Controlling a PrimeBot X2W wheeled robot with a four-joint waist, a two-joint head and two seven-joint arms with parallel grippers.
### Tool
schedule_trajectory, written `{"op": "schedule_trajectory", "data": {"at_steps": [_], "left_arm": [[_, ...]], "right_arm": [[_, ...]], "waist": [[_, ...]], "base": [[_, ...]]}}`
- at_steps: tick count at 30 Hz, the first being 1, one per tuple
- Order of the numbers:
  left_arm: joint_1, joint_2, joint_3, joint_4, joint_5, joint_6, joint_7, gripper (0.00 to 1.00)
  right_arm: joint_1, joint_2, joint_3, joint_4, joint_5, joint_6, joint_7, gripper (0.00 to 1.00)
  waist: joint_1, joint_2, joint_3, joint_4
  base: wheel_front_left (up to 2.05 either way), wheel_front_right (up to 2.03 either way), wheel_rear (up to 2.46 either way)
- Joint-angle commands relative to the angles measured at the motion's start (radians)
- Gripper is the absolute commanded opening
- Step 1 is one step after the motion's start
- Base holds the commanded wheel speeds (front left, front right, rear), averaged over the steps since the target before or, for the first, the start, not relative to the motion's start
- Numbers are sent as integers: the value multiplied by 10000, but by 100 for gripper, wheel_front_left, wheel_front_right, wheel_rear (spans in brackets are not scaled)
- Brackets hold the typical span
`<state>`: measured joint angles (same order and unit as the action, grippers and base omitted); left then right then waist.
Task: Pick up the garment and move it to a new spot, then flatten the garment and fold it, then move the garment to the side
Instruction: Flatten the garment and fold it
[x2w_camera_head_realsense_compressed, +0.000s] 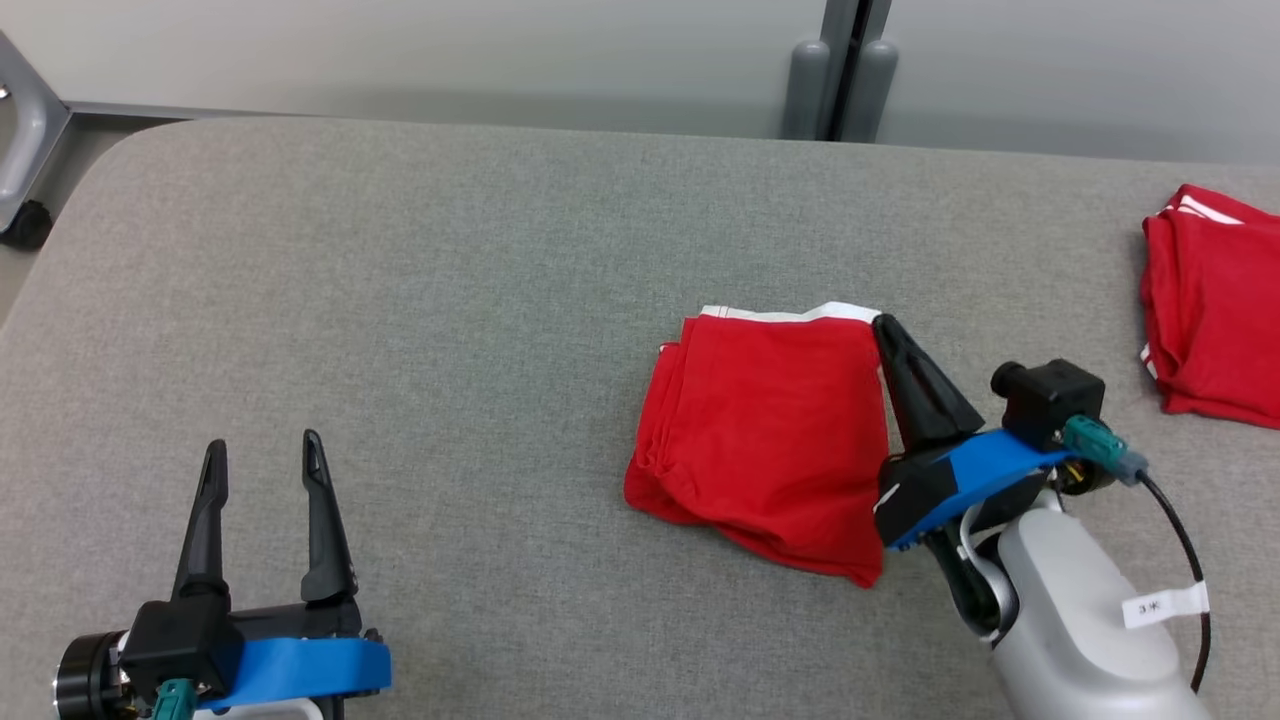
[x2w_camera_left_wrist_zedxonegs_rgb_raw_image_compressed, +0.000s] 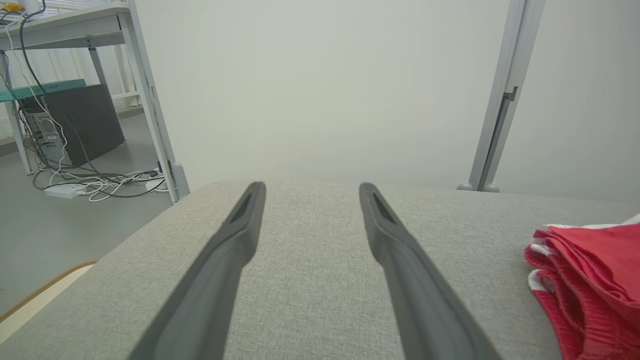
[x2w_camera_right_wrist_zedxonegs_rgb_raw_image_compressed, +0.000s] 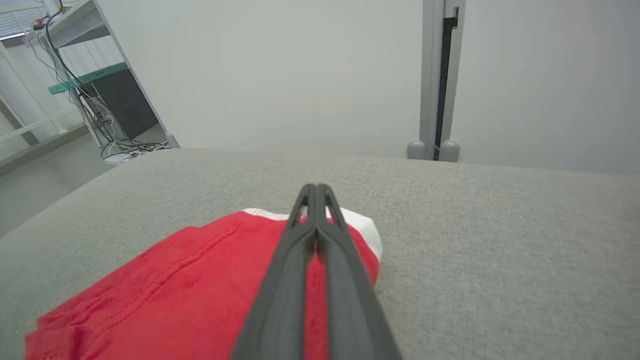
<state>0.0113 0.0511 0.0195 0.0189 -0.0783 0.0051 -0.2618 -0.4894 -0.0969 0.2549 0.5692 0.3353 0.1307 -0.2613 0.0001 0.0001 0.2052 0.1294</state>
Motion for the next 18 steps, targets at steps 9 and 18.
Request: {"op": "schedule_trajectory", "data": {"at_steps": [9, 18], "left_arm": [[-463, -15, -167, 102, -78, -19, -42, 100], [-594, -17, -174, 218, -163, 34, -42, 100]], "right_arm": [[-930, 362, -67, 1999, -1380, 2, -43, 0], [-906, 446, 1529, 1935, -611, 2, -42, 0]], "waist": [[-1, -1, 377, 446], [-1, -1, 524, 731]], "base": [[0, 0, 0], [0, 0, 0]]}}
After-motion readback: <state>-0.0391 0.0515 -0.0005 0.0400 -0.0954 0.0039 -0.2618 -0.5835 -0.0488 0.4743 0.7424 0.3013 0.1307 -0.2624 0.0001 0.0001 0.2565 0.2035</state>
